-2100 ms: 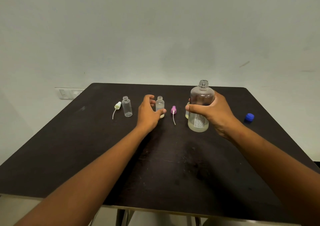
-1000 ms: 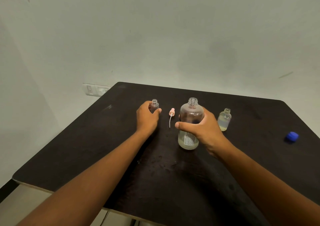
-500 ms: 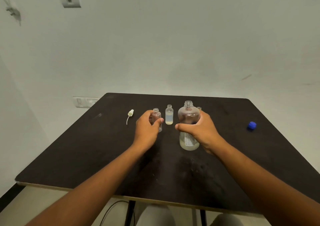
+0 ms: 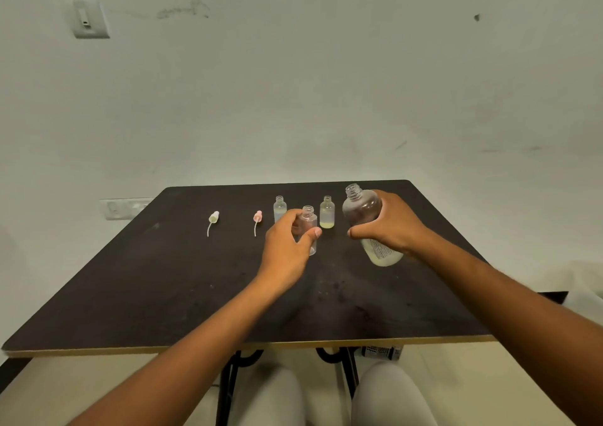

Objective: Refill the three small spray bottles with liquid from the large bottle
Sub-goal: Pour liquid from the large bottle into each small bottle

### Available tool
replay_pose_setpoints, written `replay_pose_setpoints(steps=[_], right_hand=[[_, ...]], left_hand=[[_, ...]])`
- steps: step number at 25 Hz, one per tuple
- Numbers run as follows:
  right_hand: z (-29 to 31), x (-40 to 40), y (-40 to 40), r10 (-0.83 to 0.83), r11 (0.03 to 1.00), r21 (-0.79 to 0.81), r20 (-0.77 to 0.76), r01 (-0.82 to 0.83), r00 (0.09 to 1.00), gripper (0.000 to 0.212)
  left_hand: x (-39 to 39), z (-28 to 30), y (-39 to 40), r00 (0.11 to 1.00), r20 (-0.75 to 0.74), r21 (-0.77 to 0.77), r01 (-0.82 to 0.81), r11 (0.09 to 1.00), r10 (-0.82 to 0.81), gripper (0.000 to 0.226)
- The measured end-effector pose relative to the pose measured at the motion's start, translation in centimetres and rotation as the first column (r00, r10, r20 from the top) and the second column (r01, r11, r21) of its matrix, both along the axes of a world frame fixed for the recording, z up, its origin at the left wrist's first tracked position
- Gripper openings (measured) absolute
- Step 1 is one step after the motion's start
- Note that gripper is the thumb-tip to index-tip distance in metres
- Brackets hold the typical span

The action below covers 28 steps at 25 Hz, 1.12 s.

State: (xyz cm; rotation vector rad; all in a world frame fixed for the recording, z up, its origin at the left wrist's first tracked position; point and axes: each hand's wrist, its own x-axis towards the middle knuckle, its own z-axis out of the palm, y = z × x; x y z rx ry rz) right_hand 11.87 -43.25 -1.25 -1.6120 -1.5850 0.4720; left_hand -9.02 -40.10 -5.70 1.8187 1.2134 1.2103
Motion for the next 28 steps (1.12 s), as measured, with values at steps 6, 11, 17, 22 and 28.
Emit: replay_pose_setpoints(steps=[6, 11, 17, 22, 28], right_hand=[[1.2, 0.0, -0.9, 0.040, 0.999, -0.044, 0.272, -0.029, 0.961, 0.056], [1.4, -0.6, -0.1, 0.056, 0.998, -0.043, 0.365, -0.043, 0.929, 0.055], [1.0, -1.1, 0.7, 0.077, 0.997, -0.058, 0.429, -0.057, 0.900, 0.064], [1.7, -1.3, 1.0, 0.086, 0.996, -0.072, 0.518, -0.057, 0.851, 0.056], [3.1, -1.7, 0.9, 0.080, 0.996, -0.079, 0.631, -0.039, 0.772, 0.051]], left_hand=[[0.7, 0.5, -0.9, 0.999, -0.014, 0.061, 0.035, 0.998, -0.034, 0.036], [0.6, 0.9, -1.1, 0.997, -0.067, 0.101, 0.043, 0.994, -0.037, 0.035], [0.2, 0.7, -1.2, 0.995, -0.089, 0.097, 0.044, 0.994, -0.035, 0.039], [-0.3, 0.6, -1.1, 0.995, -0.092, 0.100, 0.036, 0.994, -0.026, 0.038], [-0.4, 0.6, -0.9, 0.995, -0.097, 0.069, 0.033, 0.997, -0.026, 0.044]])
